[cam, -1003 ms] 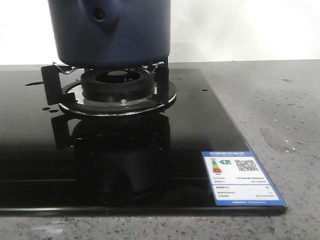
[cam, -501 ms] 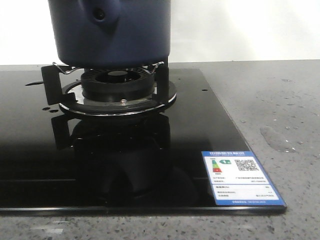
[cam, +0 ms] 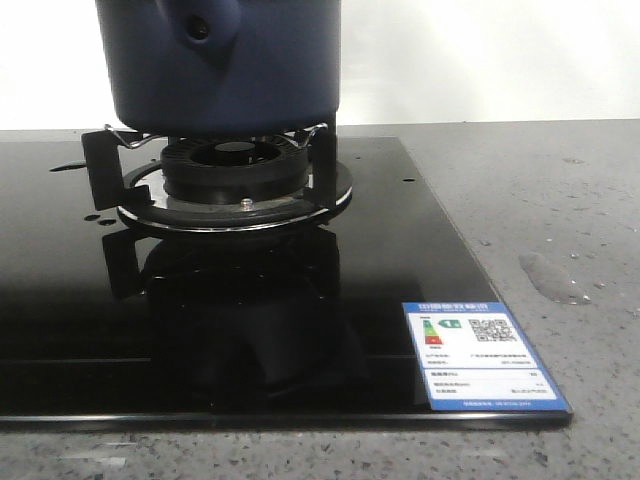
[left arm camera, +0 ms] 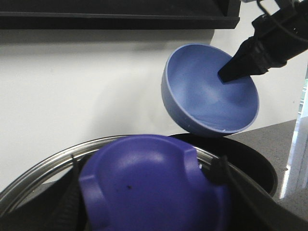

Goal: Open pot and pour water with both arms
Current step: 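Tilt the blue bowl over the open pot with the right gripper, then lower the blue bowl back onto the counter and open the right gripper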

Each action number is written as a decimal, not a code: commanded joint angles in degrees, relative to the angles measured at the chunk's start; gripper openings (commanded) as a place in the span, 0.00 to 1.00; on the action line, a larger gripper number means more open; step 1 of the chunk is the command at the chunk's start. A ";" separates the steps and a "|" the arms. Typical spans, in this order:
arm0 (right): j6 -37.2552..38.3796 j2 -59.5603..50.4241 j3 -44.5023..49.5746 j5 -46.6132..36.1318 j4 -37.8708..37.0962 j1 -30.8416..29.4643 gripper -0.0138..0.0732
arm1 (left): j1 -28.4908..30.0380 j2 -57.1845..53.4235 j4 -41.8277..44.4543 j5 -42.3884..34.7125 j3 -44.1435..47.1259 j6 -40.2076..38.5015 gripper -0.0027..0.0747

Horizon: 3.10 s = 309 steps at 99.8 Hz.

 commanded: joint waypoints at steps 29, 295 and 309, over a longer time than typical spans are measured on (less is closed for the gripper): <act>0.96 -1.64 -2.01 -6.41 -23.43 7.27 0.11 | -2.52 -0.36 -2.88 -2.71 -1.93 -0.42 0.36; -1.43 -32.19 47.47 11.38 19.20 -33.78 0.11 | -12.27 18.67 -3.81 4.98 -15.76 3.21 0.36; -2.18 -32.84 56.58 7.77 19.48 -35.39 0.11 | -12.27 22.21 -3.96 6.13 -17.74 3.21 0.36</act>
